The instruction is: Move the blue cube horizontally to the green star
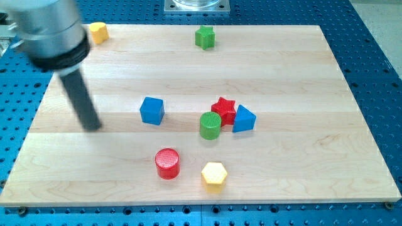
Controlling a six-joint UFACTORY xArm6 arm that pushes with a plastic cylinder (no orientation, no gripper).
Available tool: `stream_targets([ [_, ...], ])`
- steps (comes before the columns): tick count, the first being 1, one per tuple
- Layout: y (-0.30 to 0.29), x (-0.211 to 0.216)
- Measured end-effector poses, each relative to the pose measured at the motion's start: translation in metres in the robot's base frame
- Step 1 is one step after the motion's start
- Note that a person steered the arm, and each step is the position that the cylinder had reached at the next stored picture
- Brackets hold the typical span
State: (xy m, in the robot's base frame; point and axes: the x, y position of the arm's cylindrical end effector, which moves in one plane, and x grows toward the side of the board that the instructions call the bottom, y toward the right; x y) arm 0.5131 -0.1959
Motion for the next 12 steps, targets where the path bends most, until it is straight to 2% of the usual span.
stream_targets([
  [1,0.052,-0.007],
  [2,0.111,-0.067],
  [3,0.154,-0.070],
  [4,0.098,-0.026],
  [5,0.145,-0.016],
  [6,0.212,-0.116],
  [7,0.219,-0.135],
  [8,0.150,-0.106],
  [9,0.150,-0.037],
  [10,0.226,-0.081],
  [11,0.302,-0.147],
  [12,0.314,-0.170],
])
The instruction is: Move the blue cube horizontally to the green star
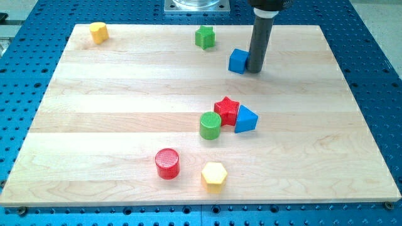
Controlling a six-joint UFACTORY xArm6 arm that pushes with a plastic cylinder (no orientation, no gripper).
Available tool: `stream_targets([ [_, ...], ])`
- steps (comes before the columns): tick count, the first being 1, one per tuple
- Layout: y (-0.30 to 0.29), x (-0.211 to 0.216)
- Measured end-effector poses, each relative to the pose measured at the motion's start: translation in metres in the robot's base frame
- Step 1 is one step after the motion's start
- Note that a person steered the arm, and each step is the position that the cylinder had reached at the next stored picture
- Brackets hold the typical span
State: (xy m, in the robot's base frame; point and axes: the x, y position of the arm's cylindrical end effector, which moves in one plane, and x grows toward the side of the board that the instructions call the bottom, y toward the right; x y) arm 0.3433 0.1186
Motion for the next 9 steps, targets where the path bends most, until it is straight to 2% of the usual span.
stream_targets([
  [1,-0.022,0.053],
  [2,-0.062,0.010],
  [3,0.023,-0.044],
  [4,0.097,-0.078],
  [5,0.093,-0.048],
  [6,0.073,-0.055],
  [7,0.073,-0.087],
  [9,0.085,-0.087],
])
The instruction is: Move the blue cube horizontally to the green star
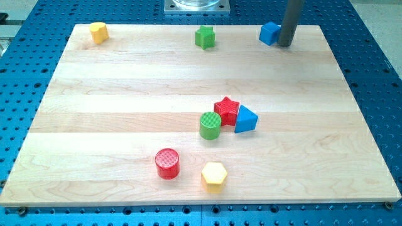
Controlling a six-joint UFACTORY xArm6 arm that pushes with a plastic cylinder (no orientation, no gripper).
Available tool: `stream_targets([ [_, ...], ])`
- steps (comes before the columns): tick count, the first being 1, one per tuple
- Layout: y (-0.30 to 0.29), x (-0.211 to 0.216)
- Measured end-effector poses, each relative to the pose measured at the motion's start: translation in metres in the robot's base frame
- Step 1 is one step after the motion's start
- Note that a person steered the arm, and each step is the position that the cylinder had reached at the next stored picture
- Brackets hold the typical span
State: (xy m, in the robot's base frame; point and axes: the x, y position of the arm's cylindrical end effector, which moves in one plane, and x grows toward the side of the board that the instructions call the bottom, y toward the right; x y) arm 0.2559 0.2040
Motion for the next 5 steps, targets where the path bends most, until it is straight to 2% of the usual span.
stream_targets([
  [4,0.014,0.029],
  [5,0.014,0.073],
])
